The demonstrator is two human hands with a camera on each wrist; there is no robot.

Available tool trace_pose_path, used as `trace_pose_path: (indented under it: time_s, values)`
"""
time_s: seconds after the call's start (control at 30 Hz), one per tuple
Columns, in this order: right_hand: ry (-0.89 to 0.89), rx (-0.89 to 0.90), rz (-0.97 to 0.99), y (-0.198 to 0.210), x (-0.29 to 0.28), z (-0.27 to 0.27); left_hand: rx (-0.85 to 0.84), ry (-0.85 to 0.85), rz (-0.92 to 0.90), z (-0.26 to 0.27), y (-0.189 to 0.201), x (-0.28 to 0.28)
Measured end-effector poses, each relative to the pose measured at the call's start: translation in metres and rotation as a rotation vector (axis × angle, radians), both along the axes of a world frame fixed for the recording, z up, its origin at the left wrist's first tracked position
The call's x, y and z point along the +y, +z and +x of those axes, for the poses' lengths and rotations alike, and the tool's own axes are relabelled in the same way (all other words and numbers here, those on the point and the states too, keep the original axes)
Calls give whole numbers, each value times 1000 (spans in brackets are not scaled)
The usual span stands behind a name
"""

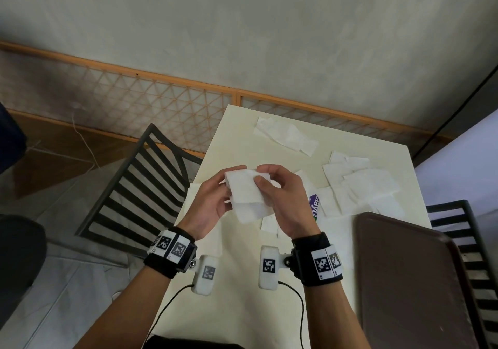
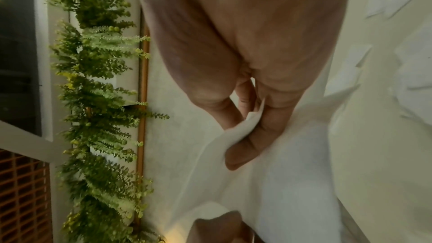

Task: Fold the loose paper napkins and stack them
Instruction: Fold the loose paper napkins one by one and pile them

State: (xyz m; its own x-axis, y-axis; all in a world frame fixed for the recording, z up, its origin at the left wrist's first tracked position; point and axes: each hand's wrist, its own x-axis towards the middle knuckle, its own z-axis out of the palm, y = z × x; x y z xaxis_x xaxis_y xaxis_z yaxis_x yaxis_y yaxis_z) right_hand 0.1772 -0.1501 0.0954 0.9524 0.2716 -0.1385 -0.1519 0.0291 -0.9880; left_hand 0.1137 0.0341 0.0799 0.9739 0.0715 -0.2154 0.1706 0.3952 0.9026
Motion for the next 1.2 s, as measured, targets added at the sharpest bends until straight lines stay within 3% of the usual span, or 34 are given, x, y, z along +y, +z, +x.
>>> trace_pose_path:
  time_s: [0.13, 0.27, 0.43, 0.93, 1.2]
  values:
    - [40, 25, 16, 2, -2, -2, 11, 33, 143, 1, -5, -2]
    - [70, -64, -140, 5, -5, -1, 30, 50, 208, 2, 0, 1]
    - [86, -120, -309, 5, -3, -1, 17, 64, 177, 1, 2, 3]
    - [105, -191, -438, -4, 8, -2, 8, 93, 147, 0, 6, 9]
    - [165, -215, -456, -4, 11, 1, -88, 129, 466, 1, -13, 22]
